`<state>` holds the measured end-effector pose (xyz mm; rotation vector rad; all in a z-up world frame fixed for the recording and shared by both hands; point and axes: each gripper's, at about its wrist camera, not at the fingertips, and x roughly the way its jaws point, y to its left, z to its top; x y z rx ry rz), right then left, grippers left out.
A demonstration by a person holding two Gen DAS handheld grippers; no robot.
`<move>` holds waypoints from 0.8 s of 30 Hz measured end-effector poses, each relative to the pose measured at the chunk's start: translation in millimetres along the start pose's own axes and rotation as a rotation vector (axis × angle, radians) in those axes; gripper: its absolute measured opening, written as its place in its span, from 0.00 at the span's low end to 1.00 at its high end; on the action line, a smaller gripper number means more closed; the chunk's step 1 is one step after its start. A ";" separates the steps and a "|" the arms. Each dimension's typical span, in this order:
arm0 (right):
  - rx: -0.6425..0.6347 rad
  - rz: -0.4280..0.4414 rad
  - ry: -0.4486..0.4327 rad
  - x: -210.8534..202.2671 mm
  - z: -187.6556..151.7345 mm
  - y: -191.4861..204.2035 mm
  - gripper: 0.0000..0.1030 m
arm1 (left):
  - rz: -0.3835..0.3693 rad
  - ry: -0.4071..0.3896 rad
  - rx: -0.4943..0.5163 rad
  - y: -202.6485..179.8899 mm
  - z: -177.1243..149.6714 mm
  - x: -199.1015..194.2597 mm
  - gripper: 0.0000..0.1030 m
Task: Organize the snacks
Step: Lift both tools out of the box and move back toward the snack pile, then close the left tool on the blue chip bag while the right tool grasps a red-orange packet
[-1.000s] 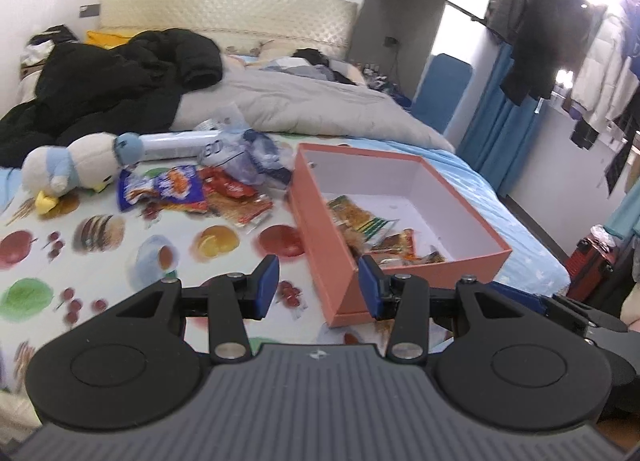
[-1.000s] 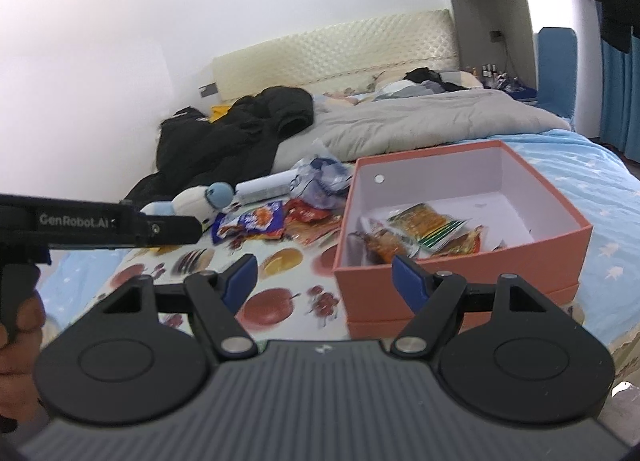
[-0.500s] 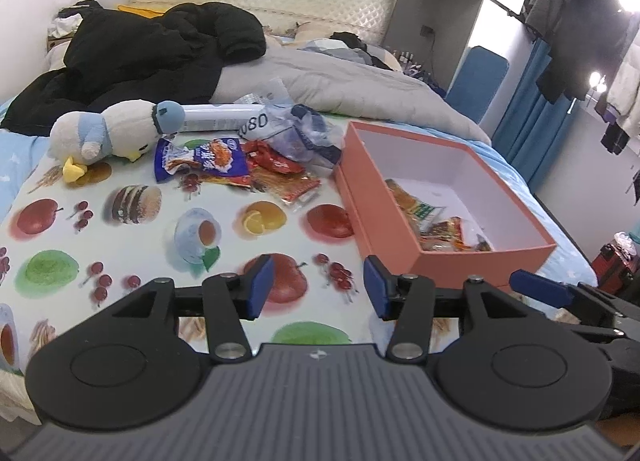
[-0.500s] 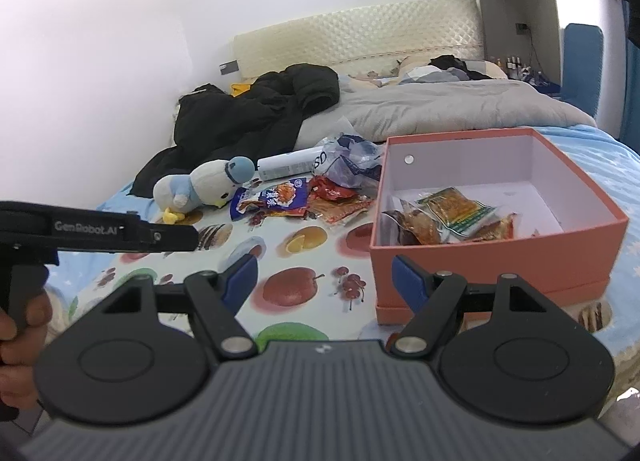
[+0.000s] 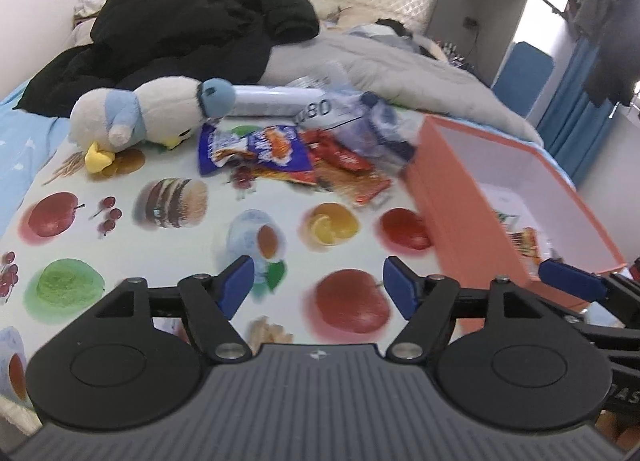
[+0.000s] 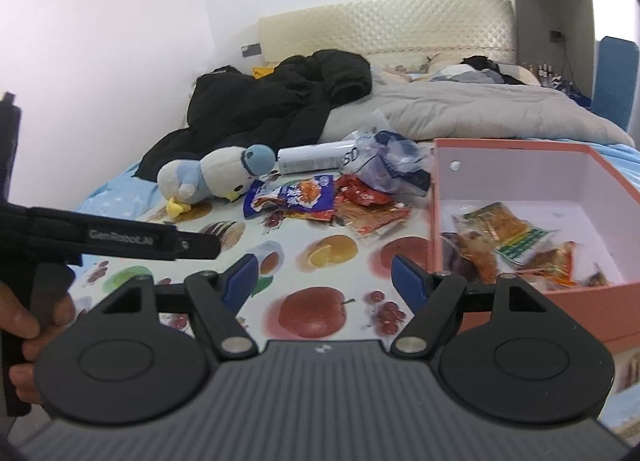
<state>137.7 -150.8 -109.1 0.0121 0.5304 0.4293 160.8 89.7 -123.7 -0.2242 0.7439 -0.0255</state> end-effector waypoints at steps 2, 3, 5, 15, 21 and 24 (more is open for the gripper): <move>-0.005 0.009 0.009 13.4 1.1 4.5 0.73 | 0.012 0.012 -0.003 11.0 2.6 16.6 0.76; -0.009 0.010 0.016 20.5 2.4 6.8 0.73 | 0.018 0.020 -0.004 16.9 4.5 26.0 0.76; -0.022 0.013 0.019 35.0 3.2 12.0 0.72 | 0.032 0.030 -0.011 28.3 8.5 44.1 0.77; -0.051 -0.023 0.067 126.1 8.2 15.8 0.70 | 0.045 0.052 -0.071 77.6 39.4 139.3 0.77; -0.112 -0.108 0.094 190.5 8.4 6.4 0.69 | 0.096 0.037 -0.056 100.1 64.7 190.4 0.77; -0.151 -0.159 0.124 219.5 6.7 1.3 0.62 | 0.113 0.034 -0.065 112.7 76.1 212.0 0.77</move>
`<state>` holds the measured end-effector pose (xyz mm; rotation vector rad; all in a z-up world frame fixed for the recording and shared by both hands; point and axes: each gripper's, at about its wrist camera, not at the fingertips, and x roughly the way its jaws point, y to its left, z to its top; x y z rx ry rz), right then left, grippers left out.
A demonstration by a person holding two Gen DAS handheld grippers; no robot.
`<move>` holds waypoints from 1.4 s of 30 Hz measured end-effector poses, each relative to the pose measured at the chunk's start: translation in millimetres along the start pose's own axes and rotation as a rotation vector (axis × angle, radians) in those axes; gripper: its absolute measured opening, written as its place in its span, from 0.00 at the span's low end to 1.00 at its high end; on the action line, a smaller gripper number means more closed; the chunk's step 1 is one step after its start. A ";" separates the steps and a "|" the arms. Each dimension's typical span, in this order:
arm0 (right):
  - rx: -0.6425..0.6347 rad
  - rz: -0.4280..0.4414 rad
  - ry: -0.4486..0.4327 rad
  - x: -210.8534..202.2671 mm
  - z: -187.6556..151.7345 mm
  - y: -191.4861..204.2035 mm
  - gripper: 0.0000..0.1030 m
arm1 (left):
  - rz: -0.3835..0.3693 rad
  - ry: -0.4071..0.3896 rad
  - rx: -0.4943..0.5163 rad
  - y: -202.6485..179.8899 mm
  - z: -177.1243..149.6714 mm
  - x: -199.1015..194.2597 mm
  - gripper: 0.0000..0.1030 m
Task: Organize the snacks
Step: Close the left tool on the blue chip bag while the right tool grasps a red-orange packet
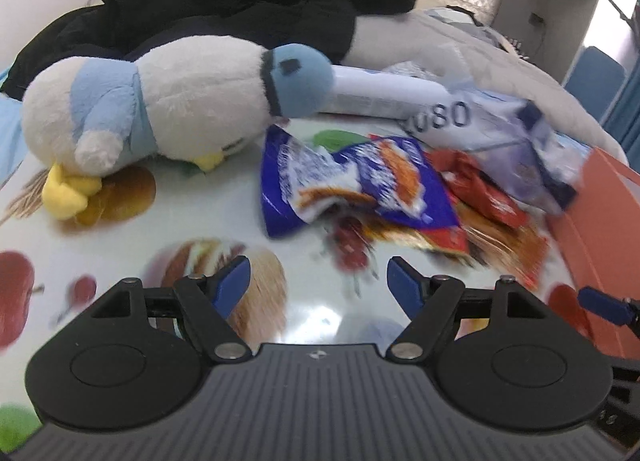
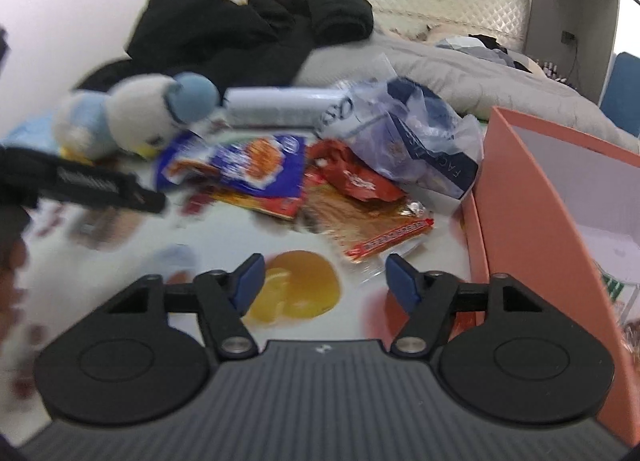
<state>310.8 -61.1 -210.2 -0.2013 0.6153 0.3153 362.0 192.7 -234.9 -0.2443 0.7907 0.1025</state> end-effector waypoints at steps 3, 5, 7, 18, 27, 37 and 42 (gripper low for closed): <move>-0.085 -0.062 0.025 23.9 1.3 5.2 0.60 | 0.045 -0.002 0.014 6.1 9.0 21.8 0.76; -0.167 -0.114 0.036 38.1 1.1 10.3 0.58 | 0.055 0.006 0.017 10.7 13.5 35.6 0.76; -0.251 -0.148 0.063 49.5 -1.3 16.4 0.57 | 0.061 0.011 0.020 13.4 16.6 45.0 0.76; -0.299 -0.144 0.072 68.1 7.8 20.0 0.27 | 0.061 -0.036 0.118 5.6 21.1 58.5 0.46; -0.244 -0.079 0.095 59.4 6.3 18.3 0.05 | 0.025 -0.029 0.132 -3.1 15.2 46.7 0.28; -0.250 -0.035 0.097 22.8 -0.3 28.4 0.04 | 0.019 -0.029 0.090 -10.9 -14.9 -10.1 0.20; -0.247 -0.017 0.106 -7.0 -15.0 35.1 0.03 | 0.012 -0.020 0.022 -10.4 -42.6 -50.6 0.18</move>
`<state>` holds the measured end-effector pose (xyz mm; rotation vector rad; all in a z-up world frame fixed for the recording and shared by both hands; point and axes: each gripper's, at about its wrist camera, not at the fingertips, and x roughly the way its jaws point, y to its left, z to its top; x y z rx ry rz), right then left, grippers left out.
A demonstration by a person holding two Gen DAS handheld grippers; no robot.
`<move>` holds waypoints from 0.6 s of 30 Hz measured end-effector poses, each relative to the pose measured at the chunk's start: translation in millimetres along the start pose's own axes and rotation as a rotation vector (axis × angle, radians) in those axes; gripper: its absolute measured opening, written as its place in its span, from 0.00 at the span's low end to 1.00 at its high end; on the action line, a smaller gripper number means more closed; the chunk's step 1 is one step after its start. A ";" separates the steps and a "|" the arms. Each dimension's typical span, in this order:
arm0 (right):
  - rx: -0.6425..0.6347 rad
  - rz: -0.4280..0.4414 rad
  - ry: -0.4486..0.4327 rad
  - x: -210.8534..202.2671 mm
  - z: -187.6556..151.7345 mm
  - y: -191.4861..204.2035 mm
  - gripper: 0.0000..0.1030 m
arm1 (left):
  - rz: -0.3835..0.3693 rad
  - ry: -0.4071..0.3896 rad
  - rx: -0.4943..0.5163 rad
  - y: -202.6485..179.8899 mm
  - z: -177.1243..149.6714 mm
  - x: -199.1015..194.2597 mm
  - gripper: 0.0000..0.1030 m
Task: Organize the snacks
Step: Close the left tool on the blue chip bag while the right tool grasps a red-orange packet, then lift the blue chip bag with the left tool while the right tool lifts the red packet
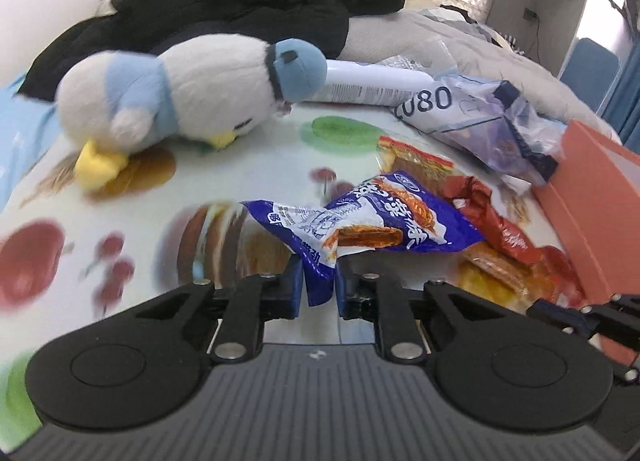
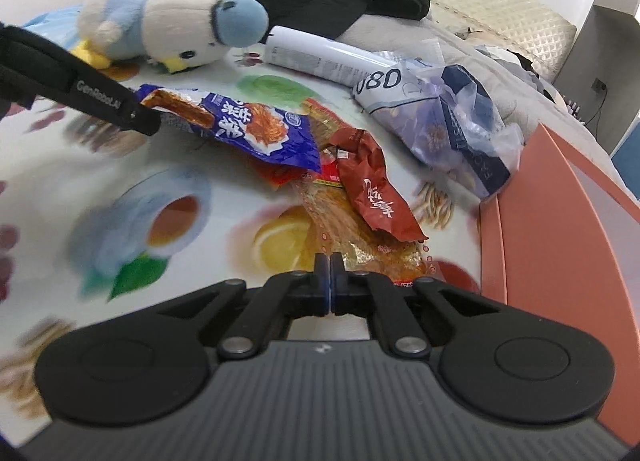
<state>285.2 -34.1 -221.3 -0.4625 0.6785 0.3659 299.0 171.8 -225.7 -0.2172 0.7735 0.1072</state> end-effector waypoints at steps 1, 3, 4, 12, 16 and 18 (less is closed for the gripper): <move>0.001 0.007 0.001 -7.2 -3.7 2.8 0.03 | 0.001 0.003 -0.008 0.6 -6.6 -9.5 0.18; -0.004 0.019 0.000 -20.8 -11.4 9.4 0.03 | 0.005 0.010 -0.021 -1.1 -20.9 -27.5 0.18; -0.005 0.026 0.000 -27.2 -15.1 12.2 0.03 | 0.007 0.016 -0.031 -1.4 -28.3 -35.8 0.18; -0.020 0.082 0.010 -78.8 -49.7 27.1 0.03 | 0.043 0.046 -0.099 -4.2 -84.9 -98.7 0.18; -0.034 0.104 0.015 -102.6 -68.2 29.5 0.03 | 0.053 0.056 -0.108 -11.7 -108.7 -130.7 0.18; -0.039 0.115 0.017 -114.9 -77.9 29.9 0.03 | 0.048 0.069 -0.119 -13.9 -119.5 -143.3 0.18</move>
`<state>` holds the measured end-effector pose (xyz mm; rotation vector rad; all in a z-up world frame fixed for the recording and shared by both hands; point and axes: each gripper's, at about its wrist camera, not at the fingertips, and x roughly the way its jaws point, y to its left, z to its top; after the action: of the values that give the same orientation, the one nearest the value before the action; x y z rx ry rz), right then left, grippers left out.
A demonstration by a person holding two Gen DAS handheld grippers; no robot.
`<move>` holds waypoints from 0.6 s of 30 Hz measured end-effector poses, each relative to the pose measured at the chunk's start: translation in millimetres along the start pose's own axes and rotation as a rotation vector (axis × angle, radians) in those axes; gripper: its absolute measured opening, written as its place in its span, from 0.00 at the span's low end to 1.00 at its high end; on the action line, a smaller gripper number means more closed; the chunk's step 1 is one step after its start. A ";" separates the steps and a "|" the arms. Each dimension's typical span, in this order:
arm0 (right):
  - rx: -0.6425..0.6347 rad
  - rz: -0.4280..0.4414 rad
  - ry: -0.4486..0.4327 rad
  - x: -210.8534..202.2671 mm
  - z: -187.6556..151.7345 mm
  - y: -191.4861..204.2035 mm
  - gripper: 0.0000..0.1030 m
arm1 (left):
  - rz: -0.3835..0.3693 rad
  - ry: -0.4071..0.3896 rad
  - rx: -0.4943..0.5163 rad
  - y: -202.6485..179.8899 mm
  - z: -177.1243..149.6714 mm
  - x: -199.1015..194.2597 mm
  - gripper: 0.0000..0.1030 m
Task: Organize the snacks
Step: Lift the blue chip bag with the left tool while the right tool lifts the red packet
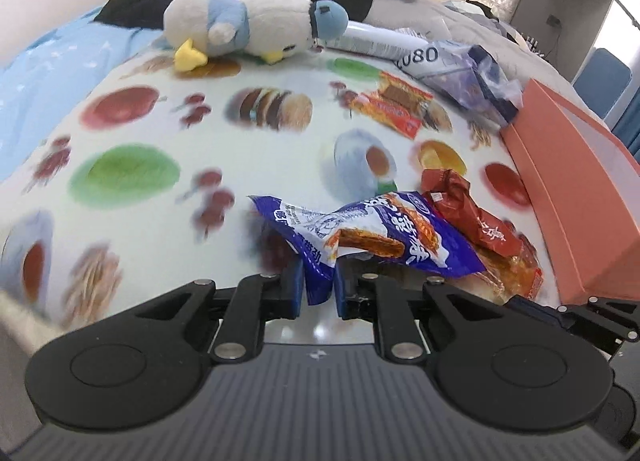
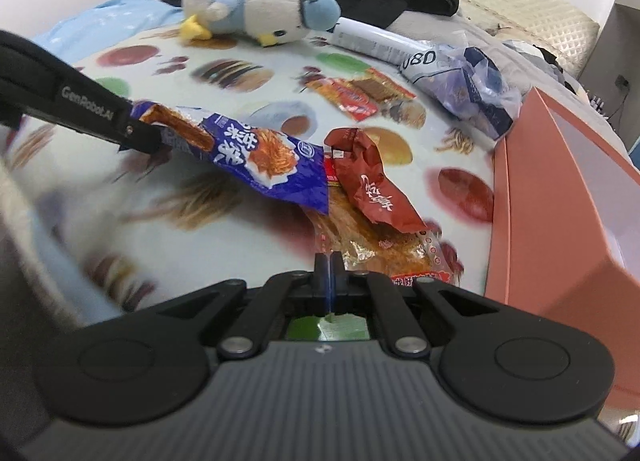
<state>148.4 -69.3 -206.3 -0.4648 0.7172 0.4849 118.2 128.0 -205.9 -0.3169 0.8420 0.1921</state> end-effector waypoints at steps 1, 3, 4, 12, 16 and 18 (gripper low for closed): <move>-0.003 0.005 0.003 -5.9 -4.8 1.3 0.03 | -0.005 0.008 -0.005 -0.2 -4.6 -4.5 0.18; 0.004 0.021 0.007 -16.6 -12.5 2.4 0.03 | -0.018 0.028 -0.005 -1.7 -14.1 -11.7 0.19; 0.009 0.028 0.007 -21.8 -15.4 2.7 0.03 | -0.023 0.035 -0.003 -2.5 -19.1 -15.2 0.19; 0.056 0.079 -0.013 -38.2 -25.9 -0.9 0.06 | -0.053 0.076 0.033 -1.2 -27.9 -26.1 0.57; 0.109 0.094 -0.036 -43.8 -25.9 -10.8 0.32 | -0.063 0.061 0.104 -0.1 -21.3 -32.6 0.73; 0.140 0.100 -0.066 -46.5 -25.2 -18.2 0.52 | -0.071 0.055 0.156 -2.1 -15.8 -32.9 0.73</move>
<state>115.5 -109.6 -185.7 -0.2819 0.7075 0.5375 86.3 119.2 -190.4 -0.2055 0.8930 0.0514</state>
